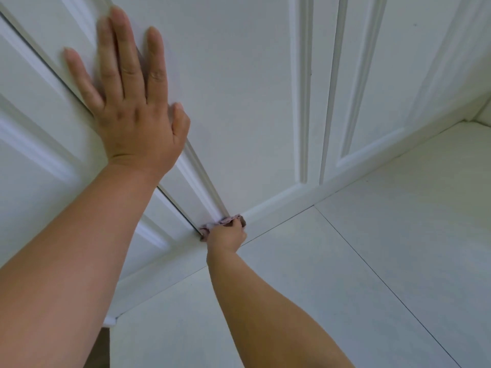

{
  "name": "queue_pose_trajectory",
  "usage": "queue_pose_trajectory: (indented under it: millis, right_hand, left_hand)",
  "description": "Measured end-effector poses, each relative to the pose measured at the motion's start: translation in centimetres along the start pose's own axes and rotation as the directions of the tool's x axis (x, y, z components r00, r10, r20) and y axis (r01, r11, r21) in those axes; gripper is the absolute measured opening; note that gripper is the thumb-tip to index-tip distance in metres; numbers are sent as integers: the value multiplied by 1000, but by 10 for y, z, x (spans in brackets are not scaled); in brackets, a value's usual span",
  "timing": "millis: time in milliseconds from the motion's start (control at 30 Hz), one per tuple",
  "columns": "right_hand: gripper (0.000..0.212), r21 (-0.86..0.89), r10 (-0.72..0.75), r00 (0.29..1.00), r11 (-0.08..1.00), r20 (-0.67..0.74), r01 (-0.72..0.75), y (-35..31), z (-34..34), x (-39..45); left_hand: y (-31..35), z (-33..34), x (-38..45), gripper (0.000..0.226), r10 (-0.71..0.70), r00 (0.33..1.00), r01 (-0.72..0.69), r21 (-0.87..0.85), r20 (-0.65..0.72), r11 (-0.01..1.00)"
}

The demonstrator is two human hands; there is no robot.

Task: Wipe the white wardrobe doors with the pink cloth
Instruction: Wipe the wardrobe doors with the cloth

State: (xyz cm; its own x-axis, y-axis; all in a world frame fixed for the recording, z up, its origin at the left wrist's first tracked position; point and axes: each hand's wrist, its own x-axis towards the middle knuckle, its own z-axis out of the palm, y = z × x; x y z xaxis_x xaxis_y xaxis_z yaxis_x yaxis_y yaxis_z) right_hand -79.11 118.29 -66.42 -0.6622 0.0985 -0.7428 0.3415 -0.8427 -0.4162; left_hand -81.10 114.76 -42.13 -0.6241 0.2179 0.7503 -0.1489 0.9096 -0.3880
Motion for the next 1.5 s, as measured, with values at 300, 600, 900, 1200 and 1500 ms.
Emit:
queue_pose_trajectory:
  millis: [300, 600, 900, 1200, 1500]
  right_hand:
    - [55, -21, -826, 544, 547, 147, 837, -136, 90, -89]
    - [47, 168, -601, -412, -420, 685, 892, -134, 128, -135]
    - [71, 131, -742, -377, -370, 555, 920, -125, 205, -217]
    - [67, 82, -675, -572, -610, 466, 788, -106, 227, -252]
    - [54, 204, -520, -661, -681, 541, 703, -63, 233, -267]
  left_hand:
    - [-12, -3, -5, 80, 82, 996, -79, -57, 47, 995]
    - [-73, -45, -7, 60, 43, 984, -77, -201, -170, 977]
    - [-168, -47, -84, 73, -330, 935, 322, -74, -129, 944]
    - [-178, -31, -96, 87, -298, 951, 295, -52, -81, 954]
    - [-180, -31, -97, 82, -310, 944, 286, -192, -109, 939]
